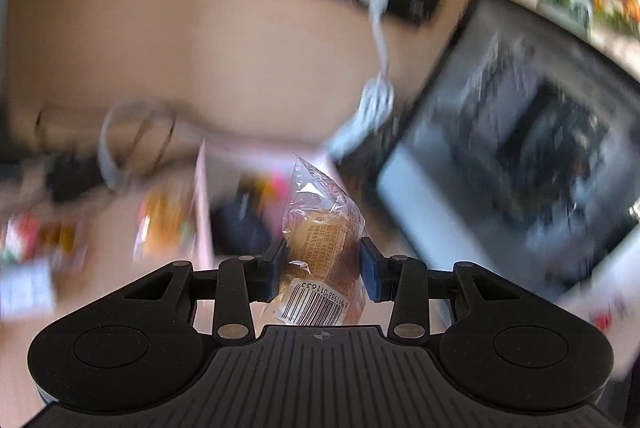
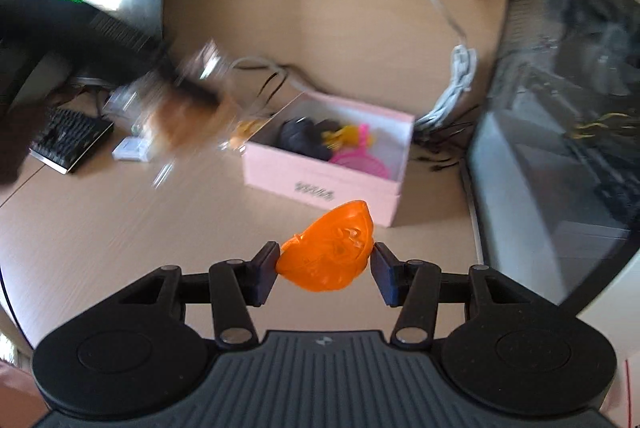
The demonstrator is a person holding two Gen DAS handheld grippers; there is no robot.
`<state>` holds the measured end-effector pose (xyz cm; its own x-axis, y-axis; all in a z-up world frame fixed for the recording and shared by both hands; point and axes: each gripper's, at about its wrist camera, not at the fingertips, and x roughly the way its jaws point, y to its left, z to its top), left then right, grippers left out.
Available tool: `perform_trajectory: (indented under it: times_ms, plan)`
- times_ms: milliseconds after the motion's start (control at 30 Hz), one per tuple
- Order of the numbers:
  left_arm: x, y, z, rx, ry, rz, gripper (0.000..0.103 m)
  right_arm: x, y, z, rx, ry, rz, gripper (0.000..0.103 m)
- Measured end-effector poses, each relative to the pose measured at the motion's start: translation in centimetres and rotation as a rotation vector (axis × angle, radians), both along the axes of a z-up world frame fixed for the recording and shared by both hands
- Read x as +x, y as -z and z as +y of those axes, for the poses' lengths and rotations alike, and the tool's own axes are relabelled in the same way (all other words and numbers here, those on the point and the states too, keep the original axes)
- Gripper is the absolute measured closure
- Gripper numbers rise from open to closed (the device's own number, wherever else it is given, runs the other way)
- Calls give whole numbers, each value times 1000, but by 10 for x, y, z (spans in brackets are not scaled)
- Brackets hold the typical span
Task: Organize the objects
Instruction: 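Lower the bread roll into the pink box and open the left gripper while the right holds the orange cup, then drop the orange cup toy into the pink box from the right gripper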
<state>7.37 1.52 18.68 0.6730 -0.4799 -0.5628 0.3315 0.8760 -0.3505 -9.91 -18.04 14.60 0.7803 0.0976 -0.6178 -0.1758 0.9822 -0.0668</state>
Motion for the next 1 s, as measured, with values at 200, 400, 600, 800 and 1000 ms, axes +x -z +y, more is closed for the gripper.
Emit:
perform_trajectory:
  times_ms: [200,400,600,800,1000]
  plan:
    - [76,-3,-38,-28,-19,-79,59,0,3,-23,29,56,-26,53]
    - [82,18,-31,-113,-89,-100,58,0,8,-37,49,80,-26,53]
    - [50,49,5,-83,-169,-10,58,12,12,-45,60,62,-4,53]
    - [-5,85,44,-49,-250,110,58,49,1,-41,76,27,-10,53]
    - [-67,112,78,-14,-297,186,58,124,-26,-30,124,17,-38,53]
